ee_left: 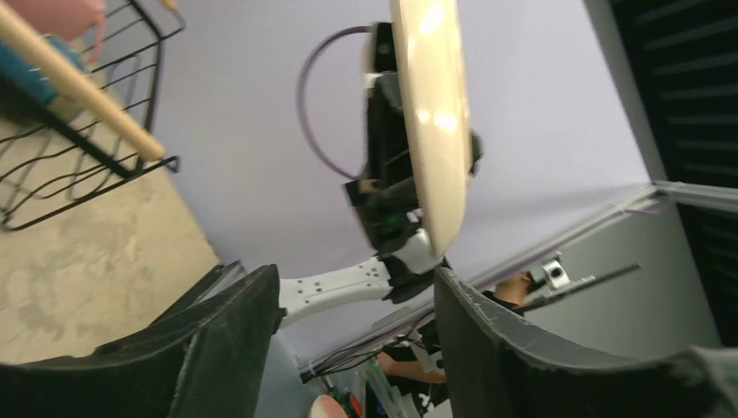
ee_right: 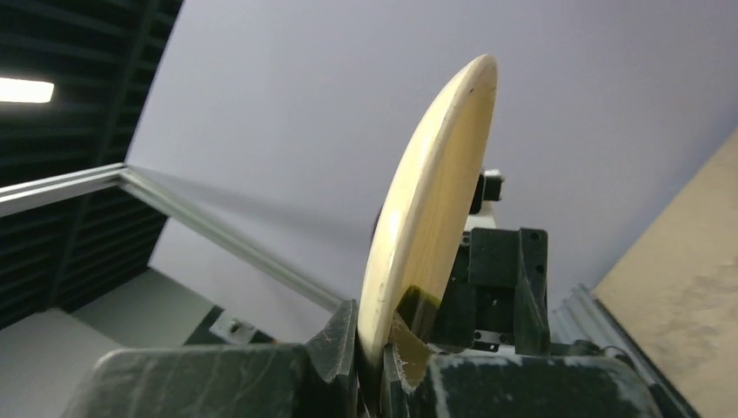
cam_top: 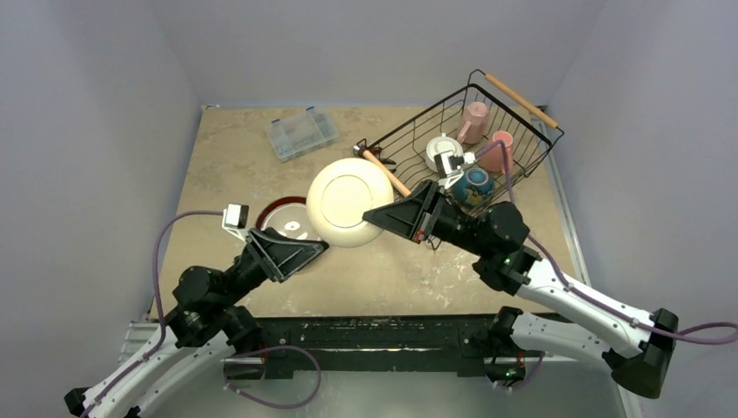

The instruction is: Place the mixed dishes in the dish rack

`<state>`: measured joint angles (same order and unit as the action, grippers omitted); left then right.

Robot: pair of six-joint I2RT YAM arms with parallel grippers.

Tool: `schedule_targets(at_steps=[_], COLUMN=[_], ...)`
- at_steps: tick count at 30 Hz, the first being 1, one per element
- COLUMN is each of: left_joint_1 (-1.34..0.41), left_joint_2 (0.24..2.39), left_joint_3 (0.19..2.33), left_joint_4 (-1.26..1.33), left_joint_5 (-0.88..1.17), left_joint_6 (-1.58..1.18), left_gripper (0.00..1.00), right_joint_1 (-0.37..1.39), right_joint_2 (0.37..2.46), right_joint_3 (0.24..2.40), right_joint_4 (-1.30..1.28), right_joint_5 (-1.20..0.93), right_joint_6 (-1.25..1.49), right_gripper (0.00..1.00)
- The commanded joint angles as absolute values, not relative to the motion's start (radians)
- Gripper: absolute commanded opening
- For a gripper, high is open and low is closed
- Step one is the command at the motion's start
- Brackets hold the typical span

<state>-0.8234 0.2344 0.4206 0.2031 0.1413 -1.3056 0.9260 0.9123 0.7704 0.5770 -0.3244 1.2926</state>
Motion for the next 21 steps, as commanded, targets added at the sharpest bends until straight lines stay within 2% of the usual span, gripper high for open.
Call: schedule_targets(at_steps=[1, 5, 9, 11, 15, 21], left_joint_1=[-0.822, -0.822, -0.822, -0.822, -0.822, -0.822], left_joint_2=[0.156, 0.129, 0.129, 0.13, 0.13, 0.14], left_joint_3=[0.545, 0.676, 0.752, 0.772, 0.782, 0.771], left_joint_4=[-0.255, -0.585, -0.721, -0.753, -0.764, -0.764], left_joint_5=[0.054, -0.027, -0.033, -0.037, -0.035, -0.009], left_joint_6=[-1.195, -1.146, -1.106, -1.095, -1.092, -1.106], left_gripper=[0.69, 0.74, 0.75, 0.76, 0.76, 0.76], right_joint_1=[0.927, 0.917, 0.85, 0.74, 0.512, 0.411], right_joint_2=[0.839, 0.895, 1.002, 1.018, 1.015, 1.052], right_joint_3=[1.021, 1.259, 1.391, 1.358, 1.225, 1.092], right_joint_4=[0.146, -0.328, -0.68, -0.689, -0.619, -0.563], right_joint_5=[-0.122, 0.207, 0.487, 0.445, 0.208, 0.2], right_joint_6=[0.996, 0.824, 0.758, 0.733, 0.746, 0.853], right_gripper=[0.0, 0.0, 0.0, 0.0, 0.0, 0.0])
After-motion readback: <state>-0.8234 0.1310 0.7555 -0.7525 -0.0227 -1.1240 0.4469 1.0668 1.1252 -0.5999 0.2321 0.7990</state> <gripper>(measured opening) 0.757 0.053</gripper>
